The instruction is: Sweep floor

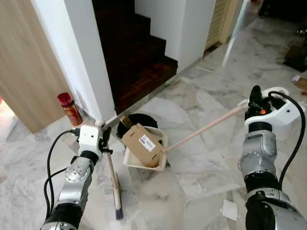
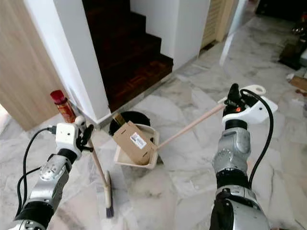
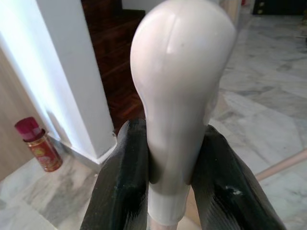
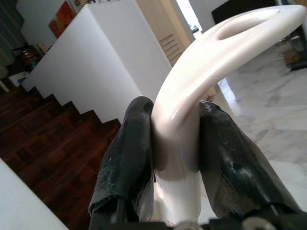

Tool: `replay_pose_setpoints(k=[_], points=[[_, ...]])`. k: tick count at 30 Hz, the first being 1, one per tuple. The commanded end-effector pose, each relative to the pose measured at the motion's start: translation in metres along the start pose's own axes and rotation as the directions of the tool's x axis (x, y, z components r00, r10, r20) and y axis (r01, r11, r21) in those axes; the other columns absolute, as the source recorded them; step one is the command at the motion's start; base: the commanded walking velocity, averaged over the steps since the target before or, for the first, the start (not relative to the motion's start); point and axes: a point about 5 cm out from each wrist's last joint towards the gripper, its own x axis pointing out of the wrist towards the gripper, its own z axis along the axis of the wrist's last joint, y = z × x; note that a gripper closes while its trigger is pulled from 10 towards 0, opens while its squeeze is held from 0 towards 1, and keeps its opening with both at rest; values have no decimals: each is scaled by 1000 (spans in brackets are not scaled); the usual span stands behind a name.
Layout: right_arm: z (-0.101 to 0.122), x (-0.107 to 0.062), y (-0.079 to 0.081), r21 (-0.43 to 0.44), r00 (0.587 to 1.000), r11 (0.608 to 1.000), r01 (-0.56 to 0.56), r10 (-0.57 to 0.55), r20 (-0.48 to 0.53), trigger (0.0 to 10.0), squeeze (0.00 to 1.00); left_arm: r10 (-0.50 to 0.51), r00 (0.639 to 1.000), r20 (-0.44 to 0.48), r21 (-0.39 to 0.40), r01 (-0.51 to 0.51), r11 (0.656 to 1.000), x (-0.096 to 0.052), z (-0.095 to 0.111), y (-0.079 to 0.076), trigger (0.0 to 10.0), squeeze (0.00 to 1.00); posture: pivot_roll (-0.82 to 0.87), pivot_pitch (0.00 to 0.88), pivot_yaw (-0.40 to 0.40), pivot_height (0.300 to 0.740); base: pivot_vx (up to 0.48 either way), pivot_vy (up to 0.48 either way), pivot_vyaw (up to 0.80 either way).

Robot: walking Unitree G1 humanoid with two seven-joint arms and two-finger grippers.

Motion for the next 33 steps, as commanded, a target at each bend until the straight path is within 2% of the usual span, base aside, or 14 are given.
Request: replay_pose_setpoints(k=[1, 3, 28, 33], points=[[19, 12, 14, 38, 996, 999, -34, 31, 87, 10000, 0, 7, 999, 41, 26, -8, 1000, 4, 9, 5, 10000, 0, 50, 34, 16, 740, 334, 0, -650], [20, 13, 15, 20, 996, 999, -32, 30, 89, 10000, 0, 8, 999, 42, 25, -9, 1000, 4, 10, 5, 10000, 0, 51, 36, 15, 740, 334, 0, 0], [19, 15, 25, 45, 995, 997, -58, 54, 86, 10000, 0, 20, 999, 49, 26, -21, 999, 4, 11, 7, 10000, 0, 52, 45, 8, 740, 332, 0, 0], [19, 16, 32, -8, 991, 995, -102, 103, 84, 10000, 0, 22, 998, 64, 15, -23, 1000, 4, 12, 6, 10000, 0, 53, 47, 6, 740, 306, 0, 320]])
